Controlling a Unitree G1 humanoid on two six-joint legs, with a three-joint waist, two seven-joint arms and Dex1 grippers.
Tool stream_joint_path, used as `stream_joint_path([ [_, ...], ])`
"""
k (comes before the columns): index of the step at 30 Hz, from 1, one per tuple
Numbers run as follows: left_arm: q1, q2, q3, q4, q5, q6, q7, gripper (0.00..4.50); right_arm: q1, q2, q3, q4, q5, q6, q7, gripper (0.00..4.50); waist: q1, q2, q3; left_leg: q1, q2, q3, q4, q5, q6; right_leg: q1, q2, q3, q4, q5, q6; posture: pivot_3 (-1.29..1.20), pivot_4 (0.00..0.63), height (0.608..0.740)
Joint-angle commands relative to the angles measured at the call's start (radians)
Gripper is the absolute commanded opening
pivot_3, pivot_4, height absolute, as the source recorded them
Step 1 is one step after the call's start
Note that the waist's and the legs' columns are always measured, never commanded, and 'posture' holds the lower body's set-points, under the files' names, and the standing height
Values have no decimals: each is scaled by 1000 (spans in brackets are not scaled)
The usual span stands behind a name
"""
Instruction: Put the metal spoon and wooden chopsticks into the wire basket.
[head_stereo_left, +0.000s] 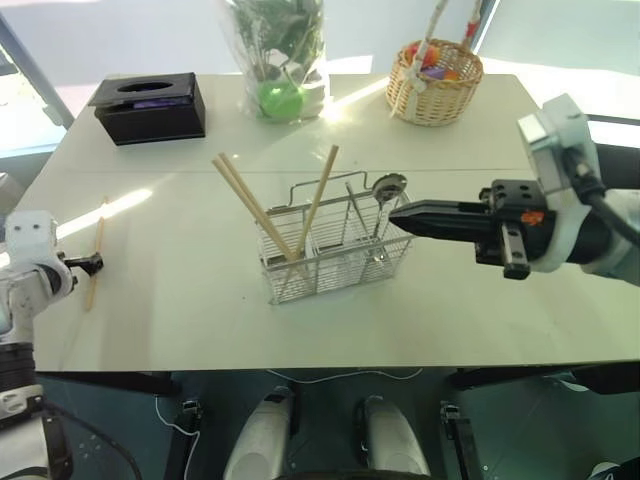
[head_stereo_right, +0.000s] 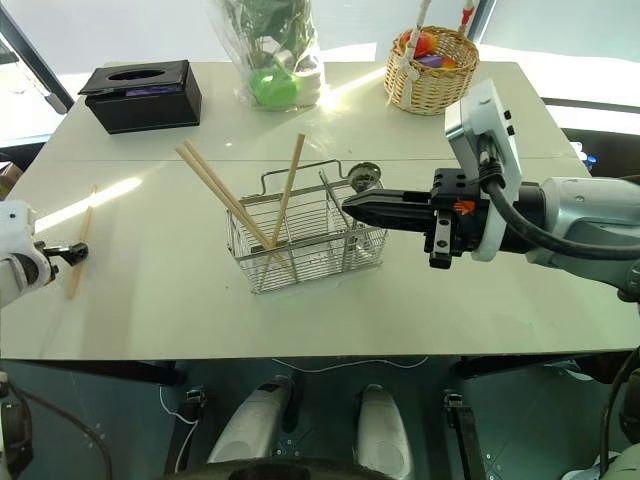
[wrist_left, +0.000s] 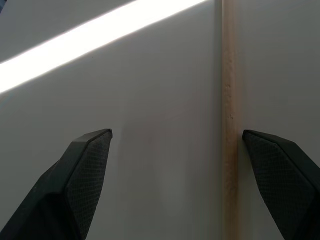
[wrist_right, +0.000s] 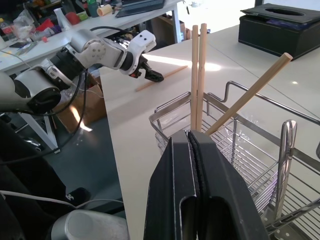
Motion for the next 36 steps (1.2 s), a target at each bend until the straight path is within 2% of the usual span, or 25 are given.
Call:
stream_joint_path([
  [1,13,9,20,-55,1,67,-18,4427,-8,6,-27,-4,-9,-15,0,0,0,0,0,0,0,0,0,0,0,0,0,0,0,0,0,0,150,740],
  [3,18,4,27,-56,7,67,-25,4427,-9,11,-23,-3,-15,-15,-1,0,0,0,0,1,0,0,0,0,0,0,0,0,0,0,0,0,150,740],
  [4,19,4,27,-54,10,65,-29,4045,-11,13,-22,-1,-19,-15,0,0,1,0,0,1,0,0,-1,0,0,0,0,0,0,0,0,0,150,740],
  [5,19,3,27,-53,13,62,-31,3922,-12,15,-21,0,-22,-15,0,0,1,0,0,2,0,0,-1,0,0,0,0,0,0,0,0,0,150,740],
  [6,19,3,28,-51,16,61,-32,3606,-13,17,-21,1,-25,-14,0,0,0,0,0,2,0,0,-2,0,0,1,0,0,0,0,0,0,150,740],
  [8,18,1,31,-50,20,58,-32,2704,-12,21,-22,1,-30,-14,-1,0,-1,0,0,2,0,0,-2,0,0,1,0,1,0,0,0,0,150,740],
  [13,7,-7,41,-46,28,55,-27,128,-12,26,-23,4,-37,-12,-2,0,-1,0,0,2,0,1,-3,0,0,0,0,1,0,0,0,0,150,740],
  [21,0,-5,39,-41,37,38,-30,52,-7,35,-23,6,-47,-11,-3,0,1,0,0,2,0,1,-3,0,0,0,0,1,0,0,0,0,150,740],
  [22,-10,-14,44,-45,44,-35,-28,52,-3,37,-24,7,-53,-12,-2,0,1,0,0,2,0,1,-3,0,0,0,0,1,0,0,0,0,150,740],
  [24,-36,-42,62,-83,51,-294,-56,52,4,39,-25,10,-63,-13,-2,0,3,0,0,2,0,1,-3,0,0,0,0,1,0,0,0,0,150,740],
  [26,-62,-69,80,-115,34,-430,-84,52,7,43,-26,12,-67,-12,-3,0,6,0,0,2,0,1,-3,0,0,0,-1,0,0,1,-1,0,150,740],
  [30,-265,-164,168,-172,-161,-524,-148,52,41,47,-38,10,-84,-11,4,0,8,-1,0,1,0,0,-1,0,0,2,-1,-2,-2,2,-1,0,150,740],
  [33,-384,-199,180,-178,-258,-552,-195,52,62,52,-45,12,-97,-14,6,0,2,-1,0,0,0,0,4,1,0,4,1,-3,-2,2,1,0,150,740],
  [36,-491,-251,174,-216,-412,-534,-255,52,100,55,-60,12,-121,-20,13,0,-5,-1,0,2,0,2,6,2,3,5,1,-3,0,4,4,0,150,740],
])
